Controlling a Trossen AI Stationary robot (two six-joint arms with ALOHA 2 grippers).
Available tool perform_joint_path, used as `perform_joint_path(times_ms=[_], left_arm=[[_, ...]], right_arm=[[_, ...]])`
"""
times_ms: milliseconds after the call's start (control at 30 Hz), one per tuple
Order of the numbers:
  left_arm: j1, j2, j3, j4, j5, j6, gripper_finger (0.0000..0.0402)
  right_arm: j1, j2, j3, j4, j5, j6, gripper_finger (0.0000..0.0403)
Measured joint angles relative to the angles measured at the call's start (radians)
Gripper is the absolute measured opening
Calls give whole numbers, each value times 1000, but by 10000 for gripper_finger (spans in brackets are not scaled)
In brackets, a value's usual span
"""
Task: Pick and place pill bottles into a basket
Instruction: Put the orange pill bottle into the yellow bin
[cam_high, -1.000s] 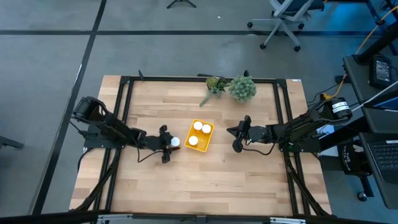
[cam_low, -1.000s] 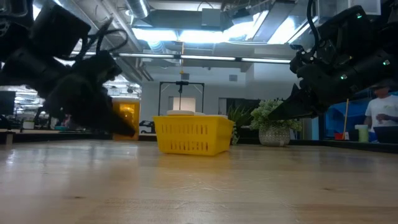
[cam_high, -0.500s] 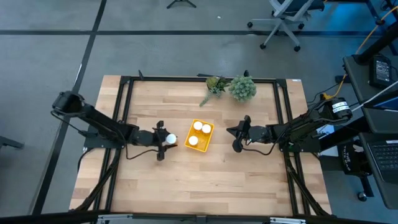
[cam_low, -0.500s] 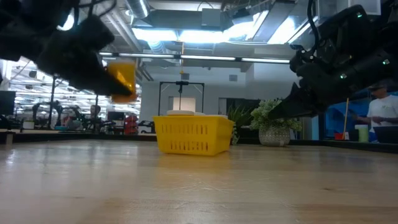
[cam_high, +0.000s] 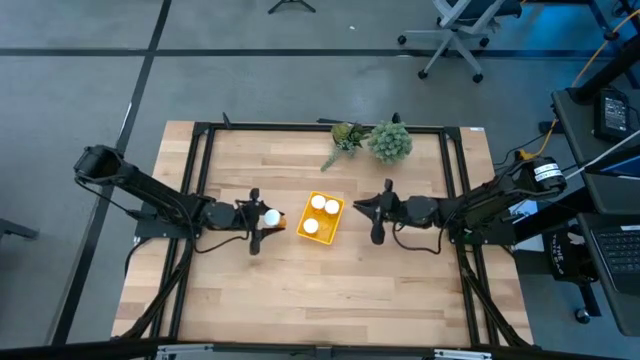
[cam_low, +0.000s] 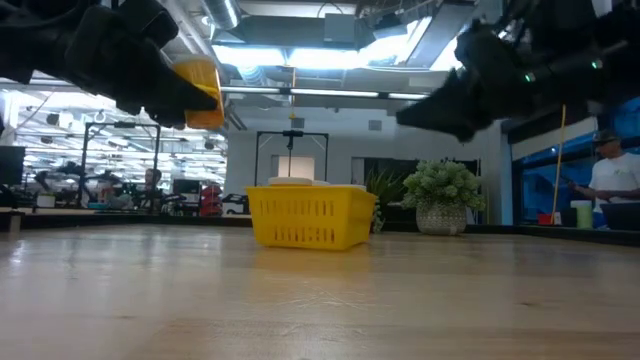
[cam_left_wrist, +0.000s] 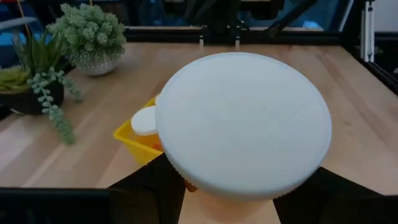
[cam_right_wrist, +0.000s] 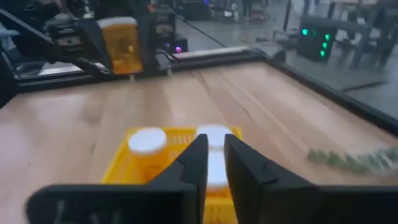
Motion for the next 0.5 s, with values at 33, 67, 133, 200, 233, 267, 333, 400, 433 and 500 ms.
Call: perform_joint_path(times_ms=[33,67,133,200,233,267,333,400,433,500], left_arm=[[0,0,6,-3,1,-8,189],[0,0,15,-8,4,-14,189],[1,0,45,-36,4,-17,189],[5,1,82,-84,15,7,189],[8,4,103,-107,22,25,189],[13,12,126,-126,35,41,189],[22,28,166,-155,50,72,189],[34,53,203,-170,68,111,189],[43,67,219,-178,76,127,189],[59,95,244,-184,93,147,189]], right_arm=[[0,0,18,-14,-5,-13,65],[0,0,36,-24,-7,-27,74],[1,0,76,-48,-9,-50,92],[0,0,116,-81,-9,-57,108],[0,0,134,-103,-9,-57,116],[0,0,153,-126,-9,-54,122],[0,0,188,-172,-24,-54,135],[0,0,222,-225,-71,-54,148],[0,0,241,-252,-96,-54,154],[1,0,279,-301,-138,-71,169]])
